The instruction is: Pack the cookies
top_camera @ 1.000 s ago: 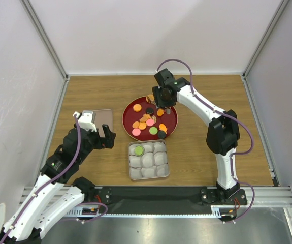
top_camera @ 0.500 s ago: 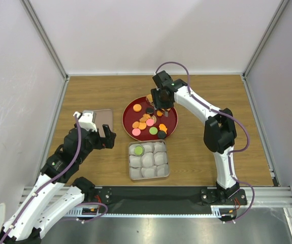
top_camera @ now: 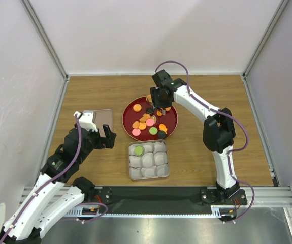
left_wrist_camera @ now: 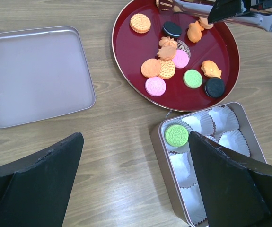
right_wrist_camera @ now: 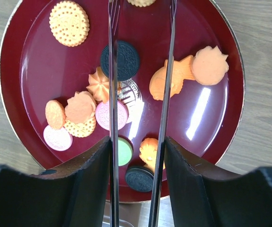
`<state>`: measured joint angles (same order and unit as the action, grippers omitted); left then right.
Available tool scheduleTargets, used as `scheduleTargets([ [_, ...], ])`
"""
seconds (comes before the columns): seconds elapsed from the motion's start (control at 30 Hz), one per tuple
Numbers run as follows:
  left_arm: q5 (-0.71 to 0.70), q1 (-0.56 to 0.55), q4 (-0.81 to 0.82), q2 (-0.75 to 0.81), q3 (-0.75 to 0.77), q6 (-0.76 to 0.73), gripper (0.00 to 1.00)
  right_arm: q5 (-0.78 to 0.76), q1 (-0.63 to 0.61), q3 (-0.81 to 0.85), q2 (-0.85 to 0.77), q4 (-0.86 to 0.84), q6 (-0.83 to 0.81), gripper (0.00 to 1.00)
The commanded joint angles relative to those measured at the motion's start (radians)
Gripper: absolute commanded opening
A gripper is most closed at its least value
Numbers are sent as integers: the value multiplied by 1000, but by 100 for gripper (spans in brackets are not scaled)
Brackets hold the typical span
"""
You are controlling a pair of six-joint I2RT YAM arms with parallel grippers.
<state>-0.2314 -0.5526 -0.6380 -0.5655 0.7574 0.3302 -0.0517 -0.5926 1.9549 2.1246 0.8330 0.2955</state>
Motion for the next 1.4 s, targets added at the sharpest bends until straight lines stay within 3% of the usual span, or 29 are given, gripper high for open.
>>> scheduleTargets([
  [0.0,10,-4,26,-4,10,-17,100,-2,8,47,18,-67,10,51],
  [0.33,9,-6,27,-4,8,-19,100,10,13,36,12,-83,10,43],
  [0.73,10,-6,27,-5,10,-17,100,24,13,-63,-92,-121,17,6],
  [1.03,14,-6,29,-1,10,-17,100,29,-6,-341,-401,-193,25,2],
  [1.37,21,-7,32,-1,10,-19,100,78,-147,-620,-718,-95,7,2],
])
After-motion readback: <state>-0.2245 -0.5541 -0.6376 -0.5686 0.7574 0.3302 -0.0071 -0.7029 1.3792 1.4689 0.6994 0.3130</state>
